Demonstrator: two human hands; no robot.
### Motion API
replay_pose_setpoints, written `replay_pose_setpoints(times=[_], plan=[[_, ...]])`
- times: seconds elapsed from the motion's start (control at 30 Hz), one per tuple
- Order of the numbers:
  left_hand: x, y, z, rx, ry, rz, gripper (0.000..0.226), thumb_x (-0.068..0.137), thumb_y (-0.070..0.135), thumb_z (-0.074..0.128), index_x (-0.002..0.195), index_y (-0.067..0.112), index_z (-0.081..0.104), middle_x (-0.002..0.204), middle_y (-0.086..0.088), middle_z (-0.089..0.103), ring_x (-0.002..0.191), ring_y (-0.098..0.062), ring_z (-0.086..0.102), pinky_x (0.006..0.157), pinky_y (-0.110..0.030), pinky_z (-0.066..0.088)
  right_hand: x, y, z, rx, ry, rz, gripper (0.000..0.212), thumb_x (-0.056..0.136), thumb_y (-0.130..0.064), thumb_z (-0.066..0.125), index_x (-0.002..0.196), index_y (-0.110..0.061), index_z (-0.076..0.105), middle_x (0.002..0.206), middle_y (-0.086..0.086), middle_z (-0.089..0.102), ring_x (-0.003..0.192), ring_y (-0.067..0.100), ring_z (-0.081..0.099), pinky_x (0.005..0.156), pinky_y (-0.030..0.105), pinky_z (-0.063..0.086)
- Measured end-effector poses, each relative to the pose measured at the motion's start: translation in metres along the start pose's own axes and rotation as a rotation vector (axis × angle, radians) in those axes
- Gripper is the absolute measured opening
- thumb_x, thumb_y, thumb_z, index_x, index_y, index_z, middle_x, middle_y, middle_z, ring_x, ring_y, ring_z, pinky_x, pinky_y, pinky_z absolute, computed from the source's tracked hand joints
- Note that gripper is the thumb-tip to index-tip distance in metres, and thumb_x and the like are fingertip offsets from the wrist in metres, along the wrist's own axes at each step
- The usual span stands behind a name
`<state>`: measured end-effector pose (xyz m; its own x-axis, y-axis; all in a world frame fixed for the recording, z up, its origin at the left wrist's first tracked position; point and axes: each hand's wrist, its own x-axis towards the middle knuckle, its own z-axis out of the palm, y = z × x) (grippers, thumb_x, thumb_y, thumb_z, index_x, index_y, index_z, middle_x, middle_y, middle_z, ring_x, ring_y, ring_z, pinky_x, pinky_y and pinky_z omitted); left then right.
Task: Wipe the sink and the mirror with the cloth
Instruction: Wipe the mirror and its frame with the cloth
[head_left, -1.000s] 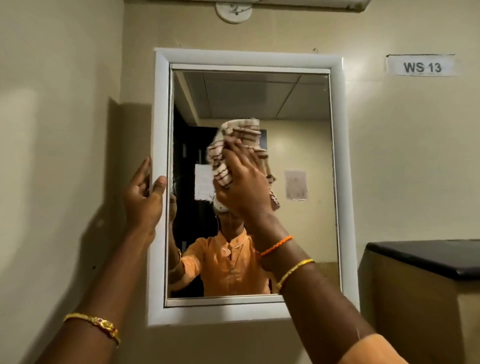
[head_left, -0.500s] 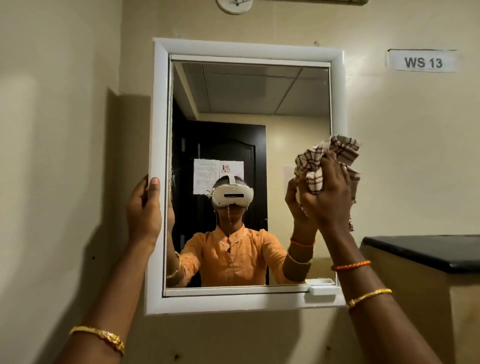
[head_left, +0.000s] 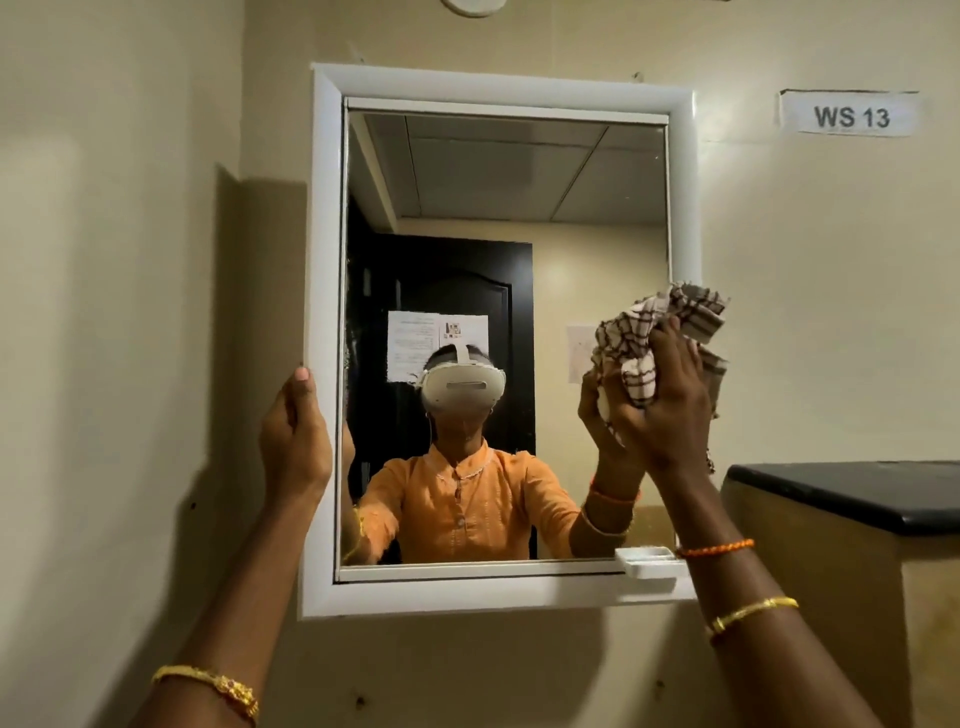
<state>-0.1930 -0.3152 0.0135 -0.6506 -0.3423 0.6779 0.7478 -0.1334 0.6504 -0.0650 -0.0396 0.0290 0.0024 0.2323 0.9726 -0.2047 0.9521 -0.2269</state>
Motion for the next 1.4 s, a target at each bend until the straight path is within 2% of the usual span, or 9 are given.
replay_pose_setpoints(times=[0.07, 0.17, 0.33, 0.57, 0.73, 0.87, 1.0, 1.17, 1.4], plan=[[-0.011, -0.004, -0.005, 0.018, -0.005, -0.068, 0.056, 0.097, 0.045, 0.032, 0.105, -0.002, 0.060, 0.096, -0.026, 0.060, 0.094, -0.038, 0.056, 0.083, -0.043, 0.044, -0.021, 0.003, 0.003, 0.022, 0.023, 0.005, 0.061, 0.079, -0.043, 0.052, 0.128, -0.007, 0.051, 0.141, 0.016, 0.048, 0.135, 0.029, 0.039, 0.109, 0.053, 0.034], [-0.023, -0.006, -0.008, 0.010, -0.030, -0.129, 0.049, 0.096, 0.048, 0.029, 0.085, 0.012, 0.059, 0.078, -0.004, 0.052, 0.075, -0.015, 0.047, 0.077, -0.032, 0.035, -0.036, -0.004, 0.012, 0.029, 0.103, 0.043, 0.060, 0.078, -0.043, 0.051, 0.126, -0.006, 0.052, 0.139, 0.018, 0.050, 0.134, 0.029, 0.040, 0.112, 0.049, 0.031], [-0.020, -0.002, -0.008, 0.019, -0.014, -0.146, 0.049, 0.097, 0.044, 0.029, 0.057, 0.016, 0.027, 0.057, -0.001, 0.028, 0.055, -0.013, 0.028, 0.054, -0.029, 0.027, -0.016, -0.051, 0.039, 0.046, 0.127, 0.069, 0.054, 0.078, -0.041, 0.053, 0.121, -0.008, 0.056, 0.136, 0.016, 0.053, 0.132, 0.030, 0.043, 0.110, 0.052, 0.031], [-0.013, -0.009, -0.017, -0.037, -0.138, -0.193, 0.030, 0.096, 0.047, 0.035, 0.082, 0.030, 0.055, 0.078, 0.014, 0.048, 0.075, 0.000, 0.045, 0.083, -0.024, 0.034, -0.002, -0.147, 0.110, 0.105, -0.023, -0.196, 0.055, 0.071, -0.030, 0.066, 0.122, -0.010, 0.058, 0.142, 0.014, 0.049, 0.137, 0.030, 0.037, 0.116, 0.046, 0.022], [-0.004, -0.019, -0.039, -0.280, -0.422, -0.368, 0.031, 0.093, 0.045, 0.044, 0.087, 0.025, 0.067, 0.074, 0.009, 0.075, 0.069, -0.002, 0.070, 0.055, -0.015, 0.053, -0.020, -0.192, 0.139, 0.196, -0.145, -0.274, 0.056, 0.068, -0.030, 0.065, 0.121, -0.010, 0.060, 0.141, 0.010, 0.050, 0.137, 0.025, 0.039, 0.116, 0.043, 0.025], [0.000, -0.027, -0.052, -0.391, -0.517, -0.432, 0.024, 0.093, 0.033, 0.047, 0.091, 0.022, 0.069, 0.076, 0.004, 0.076, 0.069, -0.006, 0.071, 0.054, -0.017, 0.055, -0.042, -0.189, 0.140, 0.196, -0.172, -0.297, 0.057, 0.068, -0.031, 0.066, 0.121, -0.009, 0.059, 0.141, 0.009, 0.050, 0.137, 0.024, 0.039, 0.117, 0.039, 0.025], [0.001, -0.031, -0.054, -0.441, -0.570, -0.478, 0.028, 0.094, 0.031, 0.044, 0.110, 0.019, 0.064, 0.093, 0.003, 0.075, 0.086, -0.007, 0.070, 0.070, -0.019, 0.057, -0.087, -0.174, 0.132, 0.165, -0.246, -0.316, 0.061, 0.074, -0.036, 0.062, 0.127, -0.009, 0.053, 0.145, 0.009, 0.046, 0.140, 0.020, 0.033, 0.119, 0.031, 0.015], [0.002, -0.032, -0.058, -0.456, -0.628, -0.529, 0.043, 0.093, 0.035, 0.046, 0.128, 0.011, 0.056, 0.126, -0.010, 0.063, 0.119, -0.020, 0.058, 0.102, -0.034, 0.046, -0.135, -0.161, 0.122, 0.130, -0.322, -0.334, 0.065, 0.071, -0.031, 0.066, 0.130, -0.009, 0.051, 0.145, 0.007, 0.046, 0.141, 0.017, 0.031, 0.118, 0.033, 0.021], [-0.004, -0.031, -0.056, -0.417, -0.564, -0.427, 0.026, 0.095, 0.026, 0.043, 0.108, 0.021, 0.064, 0.095, 0.008, 0.074, 0.090, -0.003, 0.068, 0.070, -0.014, 0.055, -0.082, -0.189, 0.136, 0.150, -0.271, -0.241, 0.065, 0.073, -0.032, 0.066, 0.132, -0.010, 0.050, 0.148, 0.009, 0.041, 0.142, 0.021, 0.029, 0.119, 0.035, 0.017]])
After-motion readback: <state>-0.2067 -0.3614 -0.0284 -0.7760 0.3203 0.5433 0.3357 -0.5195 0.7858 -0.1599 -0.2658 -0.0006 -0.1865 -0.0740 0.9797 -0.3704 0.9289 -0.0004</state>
